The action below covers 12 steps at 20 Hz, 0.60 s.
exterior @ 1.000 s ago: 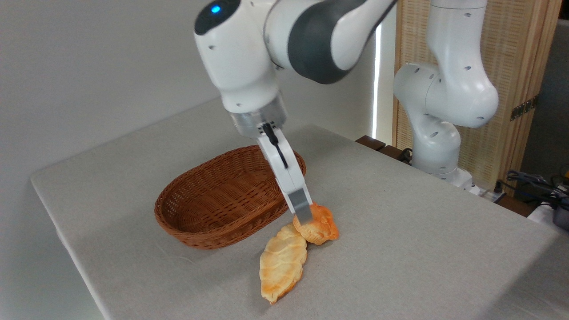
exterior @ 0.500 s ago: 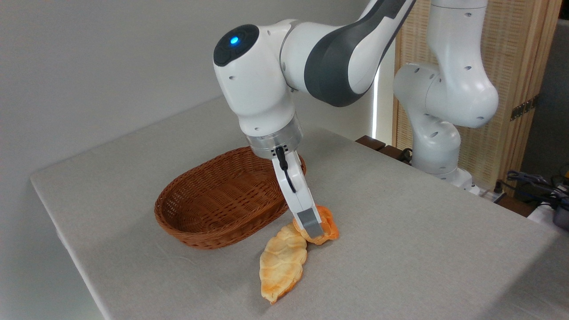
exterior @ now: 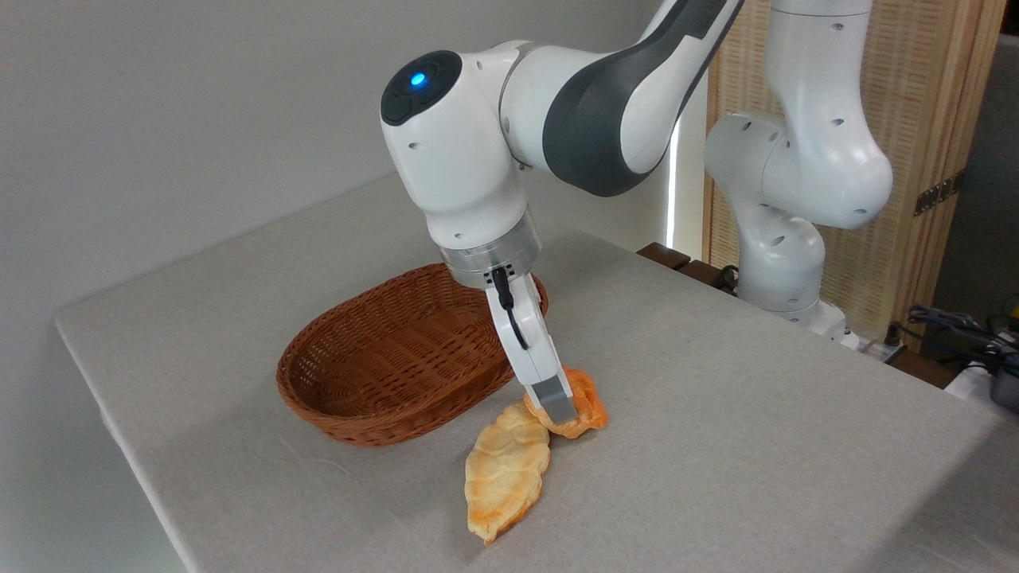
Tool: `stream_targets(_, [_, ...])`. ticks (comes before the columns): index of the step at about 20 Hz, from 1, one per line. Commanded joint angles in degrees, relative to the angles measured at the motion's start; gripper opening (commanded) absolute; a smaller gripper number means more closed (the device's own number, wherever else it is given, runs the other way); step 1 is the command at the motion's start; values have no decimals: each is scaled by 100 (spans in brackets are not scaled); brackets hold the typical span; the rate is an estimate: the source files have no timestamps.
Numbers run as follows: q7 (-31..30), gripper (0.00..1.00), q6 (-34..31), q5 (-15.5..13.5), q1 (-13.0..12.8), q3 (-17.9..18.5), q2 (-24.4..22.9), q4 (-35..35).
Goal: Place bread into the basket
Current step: 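Close the gripper on the small round orange bun, then lift the bun and carry it over the wicker basket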
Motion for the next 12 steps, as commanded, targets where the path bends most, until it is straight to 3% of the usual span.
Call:
stream_targets(1, [93, 47, -48, 79, -22, 26, -10, 10])
stream_targets(3, [102, 48, -75, 70, -22, 26, -71, 89])
stream_targets(9, [-21, 51, -1076, -18, -74, -97, -89, 1133])
stream_targets(12, [-721, 55, -1060, -325, -66, -518, -80, 1433])
